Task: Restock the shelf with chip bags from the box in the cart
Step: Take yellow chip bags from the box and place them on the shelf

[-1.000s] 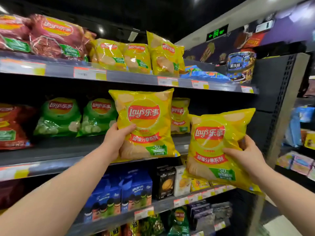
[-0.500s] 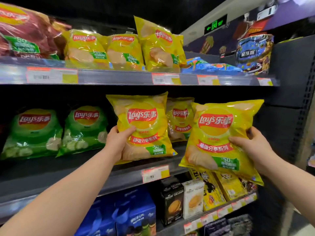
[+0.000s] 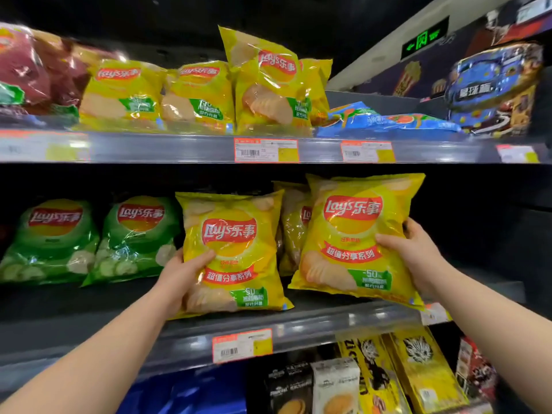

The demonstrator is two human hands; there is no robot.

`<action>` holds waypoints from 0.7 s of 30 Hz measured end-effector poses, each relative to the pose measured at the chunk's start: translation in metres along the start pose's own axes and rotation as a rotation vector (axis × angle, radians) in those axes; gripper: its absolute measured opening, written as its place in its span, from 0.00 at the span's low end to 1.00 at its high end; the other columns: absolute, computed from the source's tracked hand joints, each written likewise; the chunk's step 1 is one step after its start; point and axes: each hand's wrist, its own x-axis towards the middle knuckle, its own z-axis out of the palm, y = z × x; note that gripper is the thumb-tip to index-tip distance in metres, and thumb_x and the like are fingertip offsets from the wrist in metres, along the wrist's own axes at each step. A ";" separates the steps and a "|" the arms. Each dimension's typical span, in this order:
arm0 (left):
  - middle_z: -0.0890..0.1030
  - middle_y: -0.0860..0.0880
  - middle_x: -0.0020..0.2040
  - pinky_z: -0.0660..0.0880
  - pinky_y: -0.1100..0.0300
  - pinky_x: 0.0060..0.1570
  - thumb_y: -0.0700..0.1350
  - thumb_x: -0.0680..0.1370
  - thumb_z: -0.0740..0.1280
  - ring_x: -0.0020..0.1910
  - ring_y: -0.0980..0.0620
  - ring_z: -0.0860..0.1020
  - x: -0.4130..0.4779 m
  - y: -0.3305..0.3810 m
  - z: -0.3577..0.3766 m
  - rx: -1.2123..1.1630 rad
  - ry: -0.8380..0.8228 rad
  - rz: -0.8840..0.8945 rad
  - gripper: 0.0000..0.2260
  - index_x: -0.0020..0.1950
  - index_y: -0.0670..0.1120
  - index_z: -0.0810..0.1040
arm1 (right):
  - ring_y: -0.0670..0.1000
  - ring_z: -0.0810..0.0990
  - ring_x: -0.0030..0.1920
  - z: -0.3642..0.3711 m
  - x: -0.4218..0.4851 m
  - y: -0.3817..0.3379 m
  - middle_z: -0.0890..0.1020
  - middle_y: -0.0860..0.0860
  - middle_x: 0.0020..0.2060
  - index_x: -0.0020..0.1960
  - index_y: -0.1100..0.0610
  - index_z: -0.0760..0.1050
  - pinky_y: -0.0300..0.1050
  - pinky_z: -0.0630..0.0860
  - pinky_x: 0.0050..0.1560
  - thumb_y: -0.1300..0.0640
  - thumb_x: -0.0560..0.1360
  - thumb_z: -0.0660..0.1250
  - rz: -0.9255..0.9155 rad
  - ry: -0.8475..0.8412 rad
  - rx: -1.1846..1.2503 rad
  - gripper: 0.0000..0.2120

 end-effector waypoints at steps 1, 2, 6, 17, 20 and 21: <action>0.81 0.45 0.45 0.76 0.49 0.46 0.41 0.75 0.70 0.42 0.45 0.80 0.000 0.000 0.001 -0.004 0.004 -0.001 0.17 0.60 0.47 0.67 | 0.60 0.83 0.48 0.000 0.007 0.003 0.81 0.57 0.54 0.64 0.54 0.70 0.60 0.80 0.49 0.48 0.45 0.82 0.002 -0.019 0.012 0.49; 0.80 0.45 0.45 0.76 0.49 0.45 0.40 0.75 0.69 0.42 0.45 0.80 -0.002 0.000 0.003 -0.012 0.001 -0.003 0.16 0.59 0.47 0.67 | 0.59 0.84 0.47 0.000 0.014 0.007 0.82 0.56 0.53 0.64 0.54 0.70 0.58 0.81 0.46 0.48 0.42 0.81 0.003 -0.040 0.028 0.51; 0.80 0.45 0.46 0.76 0.48 0.47 0.39 0.76 0.68 0.43 0.45 0.80 -0.007 -0.003 0.013 0.002 0.025 0.010 0.10 0.49 0.51 0.69 | 0.62 0.83 0.50 0.000 0.043 0.022 0.80 0.59 0.57 0.68 0.54 0.66 0.63 0.79 0.51 0.61 0.67 0.74 0.056 -0.150 0.048 0.32; 0.82 0.42 0.55 0.77 0.44 0.55 0.44 0.71 0.74 0.51 0.42 0.81 -0.009 -0.009 0.016 0.136 0.162 0.036 0.24 0.65 0.45 0.71 | 0.58 0.81 0.53 0.005 0.082 0.045 0.80 0.55 0.56 0.69 0.50 0.62 0.58 0.77 0.55 0.44 0.39 0.83 0.186 -0.394 -0.065 0.62; 0.81 0.46 0.49 0.76 0.49 0.51 0.42 0.73 0.72 0.49 0.45 0.80 -0.009 -0.012 0.022 0.144 0.212 0.038 0.18 0.60 0.46 0.71 | 0.58 0.80 0.54 0.011 0.081 0.042 0.80 0.54 0.55 0.72 0.51 0.60 0.57 0.77 0.55 0.54 0.58 0.81 0.221 -0.418 -0.081 0.48; 0.81 0.46 0.49 0.76 0.48 0.53 0.42 0.73 0.72 0.49 0.44 0.80 -0.008 -0.012 0.024 0.139 0.216 0.037 0.17 0.60 0.47 0.71 | 0.58 0.80 0.54 0.011 0.083 0.043 0.79 0.54 0.55 0.73 0.51 0.59 0.56 0.76 0.54 0.57 0.64 0.78 0.229 -0.403 -0.105 0.43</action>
